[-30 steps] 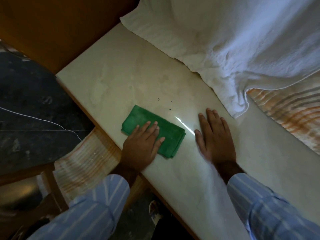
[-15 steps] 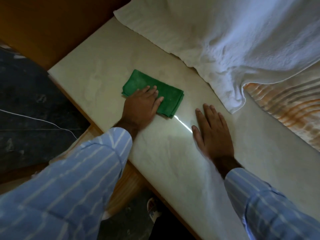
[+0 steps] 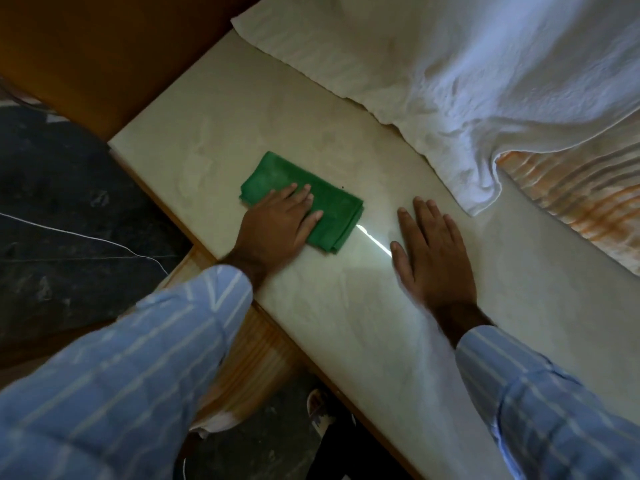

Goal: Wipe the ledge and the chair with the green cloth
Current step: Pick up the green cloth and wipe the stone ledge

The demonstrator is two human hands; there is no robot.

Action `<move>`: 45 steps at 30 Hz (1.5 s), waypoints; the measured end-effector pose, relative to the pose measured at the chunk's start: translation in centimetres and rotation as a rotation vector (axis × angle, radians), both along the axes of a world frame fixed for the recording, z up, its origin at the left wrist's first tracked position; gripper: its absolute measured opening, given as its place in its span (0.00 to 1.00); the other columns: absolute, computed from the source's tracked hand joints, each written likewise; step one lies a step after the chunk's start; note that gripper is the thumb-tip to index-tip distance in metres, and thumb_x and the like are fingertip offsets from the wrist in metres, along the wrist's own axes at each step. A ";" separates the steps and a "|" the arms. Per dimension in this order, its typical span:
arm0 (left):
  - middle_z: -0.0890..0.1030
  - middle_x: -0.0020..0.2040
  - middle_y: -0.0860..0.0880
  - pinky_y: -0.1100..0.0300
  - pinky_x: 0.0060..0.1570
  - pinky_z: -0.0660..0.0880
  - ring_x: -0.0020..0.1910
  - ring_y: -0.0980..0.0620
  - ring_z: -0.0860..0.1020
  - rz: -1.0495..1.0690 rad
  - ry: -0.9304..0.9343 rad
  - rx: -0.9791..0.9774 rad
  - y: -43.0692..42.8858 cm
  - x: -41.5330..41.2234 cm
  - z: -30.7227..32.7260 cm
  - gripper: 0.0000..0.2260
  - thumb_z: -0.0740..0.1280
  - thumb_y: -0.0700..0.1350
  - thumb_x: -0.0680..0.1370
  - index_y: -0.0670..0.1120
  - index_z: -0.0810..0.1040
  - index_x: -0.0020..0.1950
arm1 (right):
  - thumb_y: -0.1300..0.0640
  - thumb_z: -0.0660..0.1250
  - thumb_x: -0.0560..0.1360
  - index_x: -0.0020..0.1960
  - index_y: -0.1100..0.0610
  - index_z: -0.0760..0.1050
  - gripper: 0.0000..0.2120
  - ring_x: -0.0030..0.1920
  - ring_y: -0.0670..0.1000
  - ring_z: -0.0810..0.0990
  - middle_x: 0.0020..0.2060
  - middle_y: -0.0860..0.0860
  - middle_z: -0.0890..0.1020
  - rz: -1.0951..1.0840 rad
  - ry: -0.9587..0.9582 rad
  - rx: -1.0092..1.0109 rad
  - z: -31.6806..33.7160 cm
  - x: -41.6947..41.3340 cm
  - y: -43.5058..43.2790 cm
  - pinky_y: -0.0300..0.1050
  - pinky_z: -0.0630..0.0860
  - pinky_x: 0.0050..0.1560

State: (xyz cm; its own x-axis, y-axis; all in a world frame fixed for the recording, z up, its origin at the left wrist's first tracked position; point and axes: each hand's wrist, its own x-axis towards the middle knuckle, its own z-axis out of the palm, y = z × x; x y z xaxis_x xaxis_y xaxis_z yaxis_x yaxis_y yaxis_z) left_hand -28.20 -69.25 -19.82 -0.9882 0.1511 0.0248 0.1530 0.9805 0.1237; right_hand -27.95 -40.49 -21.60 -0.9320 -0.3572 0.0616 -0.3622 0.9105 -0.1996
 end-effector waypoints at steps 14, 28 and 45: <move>0.76 0.71 0.45 0.46 0.72 0.65 0.72 0.45 0.72 0.033 0.006 0.064 -1.6 6.0 -0.6 0.19 0.58 0.51 0.84 0.42 0.77 0.68 | 0.46 0.56 0.87 0.83 0.55 0.63 0.28 0.85 0.58 0.58 0.84 0.58 0.61 -0.009 -0.065 0.019 1.0 0.3 -0.2 0.58 0.56 0.84; 0.75 0.72 0.43 0.46 0.71 0.67 0.72 0.43 0.70 0.172 -0.090 0.070 0.5 1.8 0.9 0.22 0.56 0.54 0.83 0.41 0.77 0.68 | 0.44 0.55 0.86 0.83 0.55 0.64 0.28 0.84 0.59 0.61 0.83 0.59 0.63 -0.011 -0.025 0.008 0.4 0.2 0.1 0.58 0.58 0.84; 0.74 0.72 0.41 0.43 0.72 0.65 0.72 0.41 0.70 0.147 -0.070 0.091 2.3 -0.1 0.1 0.20 0.56 0.50 0.84 0.39 0.75 0.69 | 0.44 0.56 0.86 0.83 0.55 0.63 0.28 0.84 0.59 0.61 0.83 0.59 0.64 -0.009 0.003 -0.013 -0.2 0.1 0.3 0.59 0.58 0.83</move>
